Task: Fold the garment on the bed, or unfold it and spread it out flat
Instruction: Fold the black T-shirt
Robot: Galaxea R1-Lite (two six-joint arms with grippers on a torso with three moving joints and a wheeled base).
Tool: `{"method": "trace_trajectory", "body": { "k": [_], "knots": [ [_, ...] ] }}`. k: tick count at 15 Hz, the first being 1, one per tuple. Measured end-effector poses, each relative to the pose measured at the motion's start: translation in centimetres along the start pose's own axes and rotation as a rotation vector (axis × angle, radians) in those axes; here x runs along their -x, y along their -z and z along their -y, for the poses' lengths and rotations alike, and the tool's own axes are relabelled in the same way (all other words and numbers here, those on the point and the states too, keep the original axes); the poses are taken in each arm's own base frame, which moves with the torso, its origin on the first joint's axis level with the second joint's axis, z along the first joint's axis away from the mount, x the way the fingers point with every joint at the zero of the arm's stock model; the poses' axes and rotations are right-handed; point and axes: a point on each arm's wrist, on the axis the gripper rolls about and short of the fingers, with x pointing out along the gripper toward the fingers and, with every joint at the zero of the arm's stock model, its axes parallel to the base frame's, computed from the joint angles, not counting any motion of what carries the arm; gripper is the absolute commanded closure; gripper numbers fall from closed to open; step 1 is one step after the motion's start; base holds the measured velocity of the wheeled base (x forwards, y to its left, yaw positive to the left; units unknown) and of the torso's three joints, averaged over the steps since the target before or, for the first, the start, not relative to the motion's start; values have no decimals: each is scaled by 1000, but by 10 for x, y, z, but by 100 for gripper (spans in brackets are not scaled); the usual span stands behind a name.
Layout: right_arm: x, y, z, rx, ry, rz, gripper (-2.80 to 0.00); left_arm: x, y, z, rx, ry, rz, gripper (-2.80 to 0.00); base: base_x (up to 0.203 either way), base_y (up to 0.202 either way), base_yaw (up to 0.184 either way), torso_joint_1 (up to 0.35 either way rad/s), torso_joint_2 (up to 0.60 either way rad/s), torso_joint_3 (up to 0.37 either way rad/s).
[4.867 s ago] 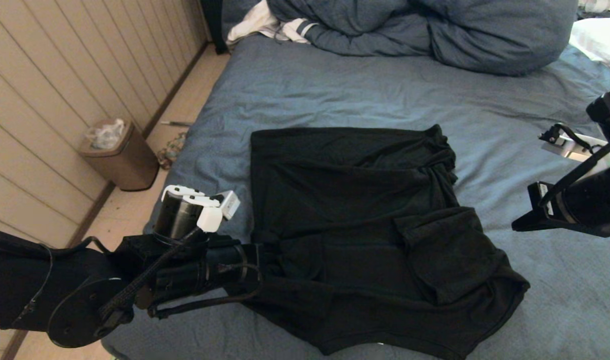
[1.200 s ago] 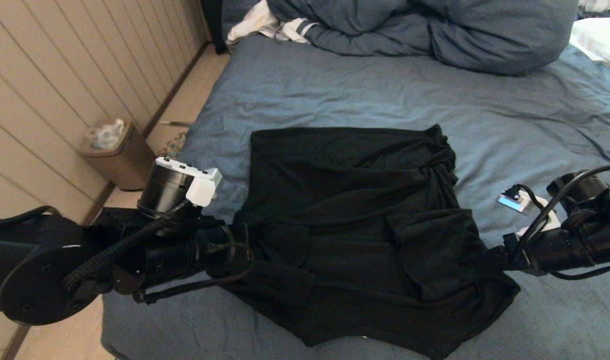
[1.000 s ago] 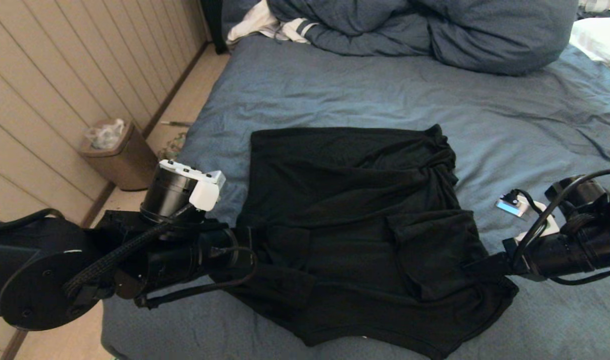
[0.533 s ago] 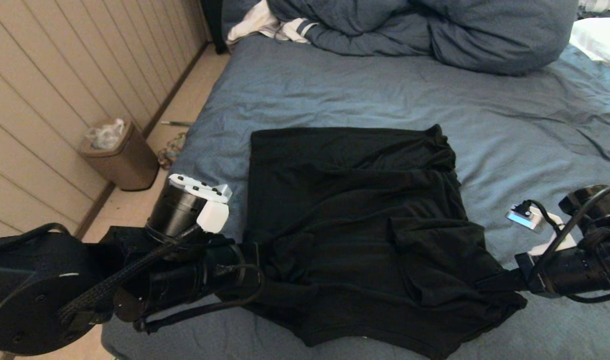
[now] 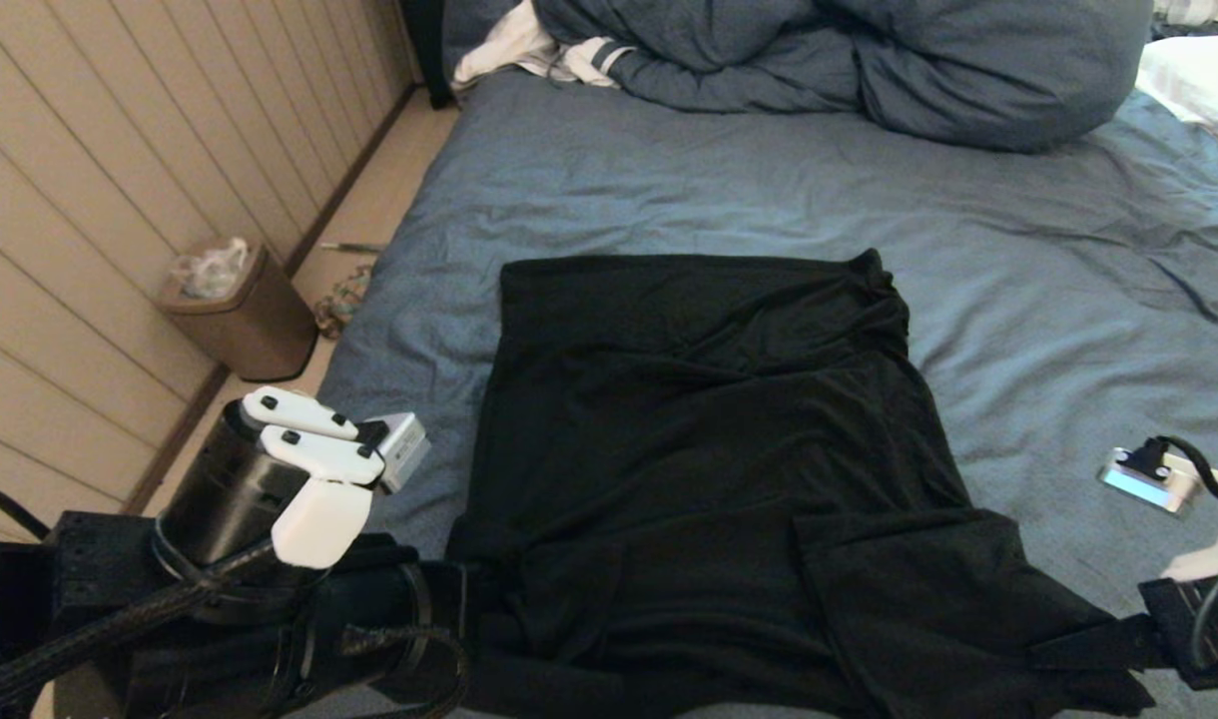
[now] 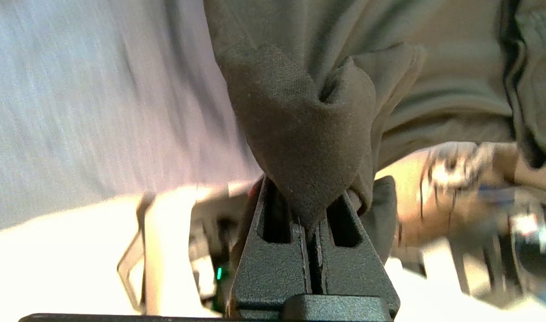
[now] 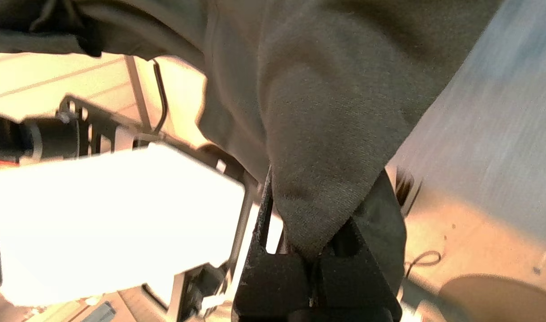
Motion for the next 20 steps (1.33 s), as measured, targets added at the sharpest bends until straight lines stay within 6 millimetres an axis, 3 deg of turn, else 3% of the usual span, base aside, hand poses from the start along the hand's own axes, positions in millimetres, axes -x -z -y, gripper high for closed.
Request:
{"method": "trace_trajectory", "body": {
  "k": [4,8,20],
  "knots": [
    [19,36,-26,18,51,-7,0,24,18,7,-5,37,-72,0,0,0,0,0,0,0],
    [22,64,-35,36,80,0,0,40,31,9,-23,50,-136,0,0,0,0,0,0,0],
    [30,120,-56,65,92,-67,0,66,50,-4,-32,137,-316,0,0,0,0,0,0,0]
  ]
}}
